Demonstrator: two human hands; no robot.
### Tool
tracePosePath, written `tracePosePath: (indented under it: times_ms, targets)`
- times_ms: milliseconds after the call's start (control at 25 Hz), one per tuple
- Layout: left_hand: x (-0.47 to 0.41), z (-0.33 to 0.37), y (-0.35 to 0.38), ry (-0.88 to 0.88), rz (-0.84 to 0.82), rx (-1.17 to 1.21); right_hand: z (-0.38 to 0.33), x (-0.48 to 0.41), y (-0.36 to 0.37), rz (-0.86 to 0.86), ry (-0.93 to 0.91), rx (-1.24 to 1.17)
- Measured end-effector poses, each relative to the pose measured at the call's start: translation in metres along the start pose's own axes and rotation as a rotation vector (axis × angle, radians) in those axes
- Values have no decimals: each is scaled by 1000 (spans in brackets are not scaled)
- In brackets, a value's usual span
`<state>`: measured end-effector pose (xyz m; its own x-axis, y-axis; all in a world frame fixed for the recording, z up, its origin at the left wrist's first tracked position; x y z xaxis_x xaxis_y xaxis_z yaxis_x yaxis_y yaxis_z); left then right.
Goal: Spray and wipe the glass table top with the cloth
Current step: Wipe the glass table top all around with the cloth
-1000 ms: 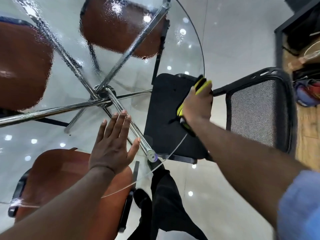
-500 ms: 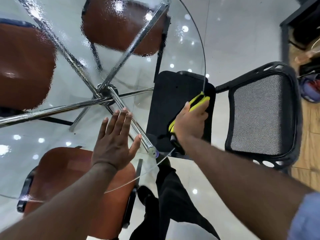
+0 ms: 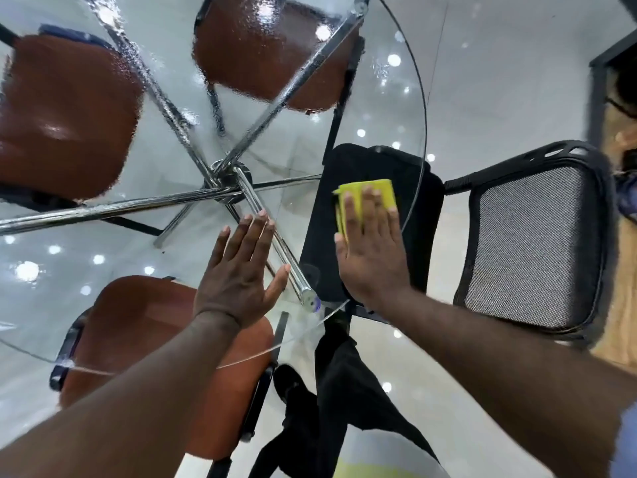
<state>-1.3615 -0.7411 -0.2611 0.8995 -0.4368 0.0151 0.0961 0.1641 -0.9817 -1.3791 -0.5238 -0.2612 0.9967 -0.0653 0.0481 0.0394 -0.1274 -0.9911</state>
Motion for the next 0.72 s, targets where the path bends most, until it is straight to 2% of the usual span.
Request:
tracePosePath:
  times_ms: [80, 120, 160, 200, 280, 400, 480, 520, 560, 680, 720]
  targets:
    - [1, -2, 2, -7, -15, 1, -16, -18, -1, -74, -410, 71]
    - [1, -2, 3, -5, -17, 6, -14, -38, -1, -76, -524, 126]
    - [1, -1, 4, -1, -14, 11, -8, -65, -4, -64, -543, 144]
    - [0, -2, 4, -2, -5, 10, 0, -94, -10, -58, -479, 122]
    - [0, -3, 3, -1, 4, 9, 24, -131, -15, -78, -142, 28]
    - [3, -3, 3, 9, -2, 9, 31, -112, -17, 4, 249, -26]
    - [1, -3, 2, 2, -16, 6, 11, -88, -17, 11, 363, -47]
    - [1, -4, 2, 1, -19, 1, -6, -76, -13, -21, 324, -46]
    - [1, -4, 2, -6, -22, -2, -28, -69, -8, -62, 191, -20]
    - [-1, -4, -1, -7, -5, -15, -87, -88, -2, -143, -491, 42]
    - [-2, -3, -1, -4, 1, -14, -96, -104, -2, -152, -660, 66]
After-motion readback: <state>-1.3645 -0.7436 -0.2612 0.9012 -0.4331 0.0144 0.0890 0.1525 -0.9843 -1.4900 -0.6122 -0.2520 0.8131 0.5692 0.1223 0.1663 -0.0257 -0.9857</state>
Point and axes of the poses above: each hand's wrist, its own x-axis away from the middle knuckle, its own y-axis out of the palm, z = x × y, the point moved 9 cm from there along -x, towards the middle knuckle, and after that the axes turned 8 degrees about y, right-handed, at the moved point
